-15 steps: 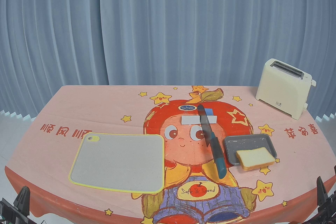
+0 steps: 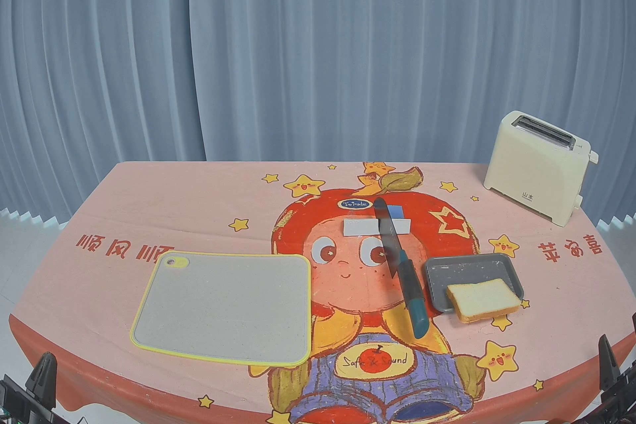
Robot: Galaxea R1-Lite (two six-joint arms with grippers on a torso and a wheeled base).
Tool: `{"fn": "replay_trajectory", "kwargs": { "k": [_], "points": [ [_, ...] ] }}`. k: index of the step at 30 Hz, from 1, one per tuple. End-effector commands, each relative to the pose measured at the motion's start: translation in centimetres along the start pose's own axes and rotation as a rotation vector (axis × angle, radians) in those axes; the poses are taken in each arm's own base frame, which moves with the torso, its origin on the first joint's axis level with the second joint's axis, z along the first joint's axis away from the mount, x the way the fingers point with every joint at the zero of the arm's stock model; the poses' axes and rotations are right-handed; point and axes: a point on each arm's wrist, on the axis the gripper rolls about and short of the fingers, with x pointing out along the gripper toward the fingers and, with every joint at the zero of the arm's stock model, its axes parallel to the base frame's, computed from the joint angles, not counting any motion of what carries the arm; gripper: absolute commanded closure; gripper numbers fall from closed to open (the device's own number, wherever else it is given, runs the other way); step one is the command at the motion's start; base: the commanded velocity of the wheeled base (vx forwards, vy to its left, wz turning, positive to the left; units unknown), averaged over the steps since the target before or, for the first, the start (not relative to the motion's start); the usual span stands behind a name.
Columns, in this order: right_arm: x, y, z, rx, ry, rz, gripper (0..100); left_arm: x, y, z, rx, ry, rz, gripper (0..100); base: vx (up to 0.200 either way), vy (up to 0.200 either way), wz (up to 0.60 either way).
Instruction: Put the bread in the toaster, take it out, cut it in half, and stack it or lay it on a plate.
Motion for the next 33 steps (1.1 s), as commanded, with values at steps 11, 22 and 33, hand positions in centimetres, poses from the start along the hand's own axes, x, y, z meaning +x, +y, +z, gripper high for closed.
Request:
{"fn": "replay_trajectory", "kwargs": {
  "k": [11, 22, 33],
  "points": [
    [-0.01, -0.02, -0.52, 0.001, -0.001, 0.004, 0, 0.07, 0.00, -0.51, 0.000, 0.010, 0.000, 100, 0.000, 0.000, 0.00],
    [-0.01, -0.03, -0.55, -0.002, 0.002, -0.006, 0, 0.07, 0.00, -0.51, 0.000, 0.010, 0.000, 100, 0.000, 0.000, 0.00],
    [-0.01, -0.01, -0.56, -0.016, 0.002, 0.000, 0, 0.06, 0.00, -0.50, 0.000, 0.007, 0.000, 100, 0.000, 0.000, 0.00]
  ]
}}
